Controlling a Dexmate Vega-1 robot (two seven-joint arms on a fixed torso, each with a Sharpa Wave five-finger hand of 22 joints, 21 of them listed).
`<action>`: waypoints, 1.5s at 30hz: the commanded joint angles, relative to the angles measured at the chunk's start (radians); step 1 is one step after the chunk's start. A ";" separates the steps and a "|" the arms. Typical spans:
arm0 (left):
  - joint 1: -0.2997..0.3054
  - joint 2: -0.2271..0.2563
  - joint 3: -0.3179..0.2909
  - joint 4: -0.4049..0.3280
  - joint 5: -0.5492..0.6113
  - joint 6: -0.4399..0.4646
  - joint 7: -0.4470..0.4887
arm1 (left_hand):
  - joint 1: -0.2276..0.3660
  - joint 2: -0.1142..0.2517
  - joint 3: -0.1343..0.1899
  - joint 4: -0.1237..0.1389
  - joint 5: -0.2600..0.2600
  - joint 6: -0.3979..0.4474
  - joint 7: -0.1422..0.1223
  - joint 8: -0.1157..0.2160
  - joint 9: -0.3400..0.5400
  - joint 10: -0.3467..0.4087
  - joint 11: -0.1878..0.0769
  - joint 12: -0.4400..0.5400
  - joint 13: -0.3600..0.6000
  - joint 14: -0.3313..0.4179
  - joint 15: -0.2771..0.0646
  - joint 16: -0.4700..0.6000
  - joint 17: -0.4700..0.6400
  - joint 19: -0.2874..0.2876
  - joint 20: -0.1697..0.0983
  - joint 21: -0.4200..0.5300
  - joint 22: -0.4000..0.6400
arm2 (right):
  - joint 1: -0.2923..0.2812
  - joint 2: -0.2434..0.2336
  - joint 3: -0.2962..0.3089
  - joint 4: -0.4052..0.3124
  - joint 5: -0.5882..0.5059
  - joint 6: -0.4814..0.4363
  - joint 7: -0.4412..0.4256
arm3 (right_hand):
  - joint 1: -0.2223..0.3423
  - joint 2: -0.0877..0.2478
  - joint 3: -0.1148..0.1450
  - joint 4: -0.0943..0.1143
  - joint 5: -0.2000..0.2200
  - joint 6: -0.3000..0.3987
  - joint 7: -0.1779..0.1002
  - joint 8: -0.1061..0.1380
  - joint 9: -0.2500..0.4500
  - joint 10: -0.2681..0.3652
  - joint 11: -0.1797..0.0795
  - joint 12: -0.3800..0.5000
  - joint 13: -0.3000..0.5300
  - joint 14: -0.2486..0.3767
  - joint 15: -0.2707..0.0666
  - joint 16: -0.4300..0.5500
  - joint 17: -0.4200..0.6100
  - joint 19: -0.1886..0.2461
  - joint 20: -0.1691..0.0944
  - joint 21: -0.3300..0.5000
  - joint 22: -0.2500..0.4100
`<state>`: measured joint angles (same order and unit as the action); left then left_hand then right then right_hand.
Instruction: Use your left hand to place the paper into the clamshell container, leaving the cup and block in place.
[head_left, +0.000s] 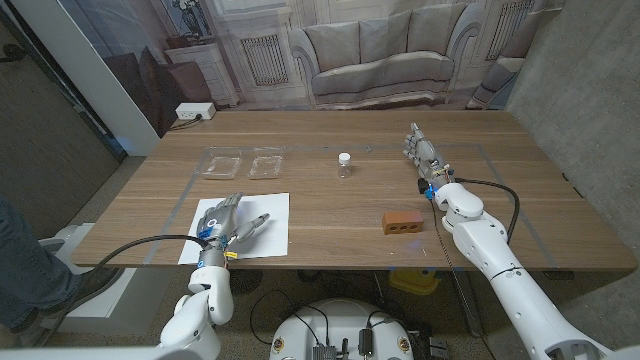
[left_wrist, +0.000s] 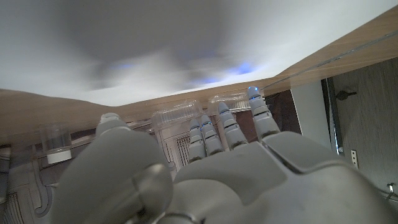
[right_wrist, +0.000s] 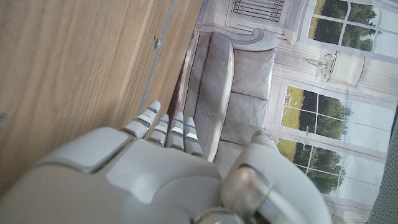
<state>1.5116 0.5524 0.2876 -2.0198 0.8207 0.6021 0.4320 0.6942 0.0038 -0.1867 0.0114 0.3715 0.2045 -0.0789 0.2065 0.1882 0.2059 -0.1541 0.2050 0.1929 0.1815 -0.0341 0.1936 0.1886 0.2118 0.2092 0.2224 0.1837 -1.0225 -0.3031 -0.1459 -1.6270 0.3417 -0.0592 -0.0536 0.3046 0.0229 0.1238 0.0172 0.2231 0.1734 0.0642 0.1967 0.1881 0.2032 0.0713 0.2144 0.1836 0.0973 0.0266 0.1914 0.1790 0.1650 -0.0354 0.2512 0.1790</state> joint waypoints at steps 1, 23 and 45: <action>-0.019 -0.018 0.022 0.033 -0.030 -0.019 0.026 | 0.007 -0.001 -0.005 0.001 0.003 0.011 0.001 0.005 0.005 0.007 -0.001 0.004 0.005 0.008 -0.014 0.004 0.003 0.005 0.002 0.005 0.002 | 0.007 -0.003 0.001 0.010 0.002 0.000 0.013 | 0.003 0.004 0.001 -0.004 -0.005 0.003 -0.002 0.000 0.003 0.003 -0.004 -0.002 0.003 0.002 -0.003 -0.005 0.005 0.009 -0.024 -0.002 0.003; -0.030 -0.014 0.071 0.047 0.008 0.037 0.026 | 0.021 0.003 -0.005 -0.004 0.006 0.014 -0.002 0.005 0.005 0.009 -0.002 0.004 0.006 0.011 -0.022 0.005 0.003 0.002 0.002 0.000 0.002 | -0.006 0.002 0.007 -0.005 0.021 -0.010 0.019 | 0.003 0.005 0.000 -0.006 -0.006 0.003 -0.003 0.001 0.003 0.003 -0.003 -0.002 0.003 0.002 -0.003 -0.005 0.005 0.011 -0.022 -0.007 0.003; -0.049 -0.034 0.095 0.057 0.044 0.092 0.008 | 0.278 0.067 0.063 -0.115 -0.007 0.059 -0.012 0.009 0.007 0.058 -0.006 0.009 0.007 0.110 -0.050 0.021 0.005 0.245 -0.006 0.061 0.001 | 0.006 0.012 0.004 0.022 0.028 -0.009 0.033 | 0.002 0.006 -0.002 -0.007 -0.006 0.004 -0.005 0.001 0.003 0.001 -0.005 -0.002 0.003 0.003 0.001 -0.004 0.005 0.010 -0.017 -0.013 0.003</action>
<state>1.4711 0.5282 0.3745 -1.9666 0.8628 0.6760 0.4560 0.9249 0.0628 -0.1862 -0.0307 0.3710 0.2566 -0.0979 0.2127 0.1934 0.2519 -0.1689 0.2120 0.1980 0.2731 -0.0402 0.2090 0.1888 0.4061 0.2020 0.2685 0.1830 -1.0222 -0.2964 -0.1437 -1.6177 0.3637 -0.0681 -0.0270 0.3047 0.0228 0.1202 0.0136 0.2165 0.1734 0.0642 0.1967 0.1881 0.2032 0.0713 0.2144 0.1836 0.0973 0.0266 0.1914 0.1790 0.1649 -0.0354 0.2392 0.1789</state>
